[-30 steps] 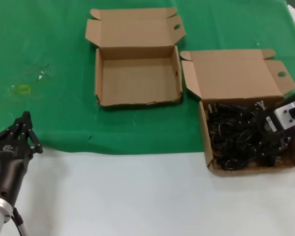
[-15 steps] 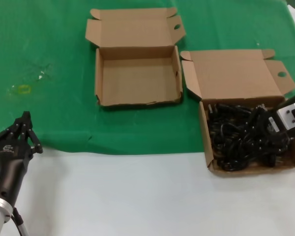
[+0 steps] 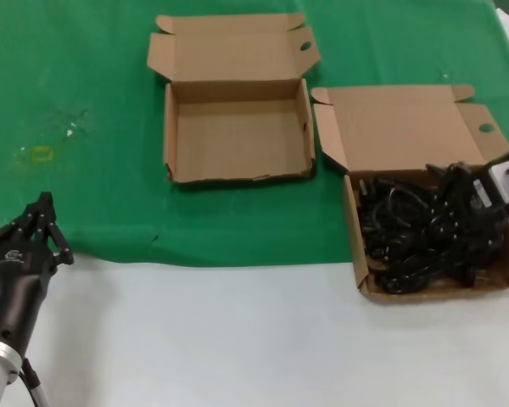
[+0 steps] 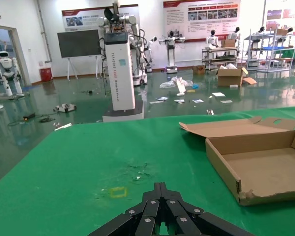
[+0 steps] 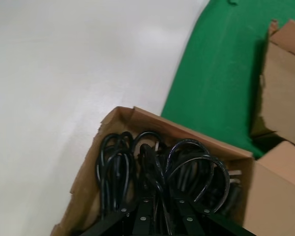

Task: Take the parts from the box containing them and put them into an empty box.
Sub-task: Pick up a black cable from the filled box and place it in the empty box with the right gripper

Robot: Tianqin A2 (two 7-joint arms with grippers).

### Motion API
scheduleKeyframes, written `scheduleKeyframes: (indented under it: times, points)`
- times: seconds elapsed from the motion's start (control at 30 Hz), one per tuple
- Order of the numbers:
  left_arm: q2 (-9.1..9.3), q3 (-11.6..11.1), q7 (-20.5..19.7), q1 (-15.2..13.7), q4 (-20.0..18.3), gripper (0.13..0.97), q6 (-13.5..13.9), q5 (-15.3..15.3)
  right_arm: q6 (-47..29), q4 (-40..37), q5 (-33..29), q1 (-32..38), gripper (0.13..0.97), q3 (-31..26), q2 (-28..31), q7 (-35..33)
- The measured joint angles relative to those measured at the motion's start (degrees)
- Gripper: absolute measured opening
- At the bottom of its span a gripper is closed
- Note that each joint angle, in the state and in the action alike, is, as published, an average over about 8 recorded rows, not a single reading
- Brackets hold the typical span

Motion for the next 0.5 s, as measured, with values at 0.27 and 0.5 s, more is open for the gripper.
scheduleKeyframes:
  times: [0.27,0.5]
  points:
    - [0.00,0.0,0.0,0.0,0.0,0.144,0.0,0.0,-0.9,2.6,0.4,1.8,0.187,1.0,-0.1,3.6]
    - [0.00,0.0,0.0,0.0,0.0,0.144,0.0,0.0,-0.6,2.1,0.5,5.0,0.185,1.3,-2.9,6.3]
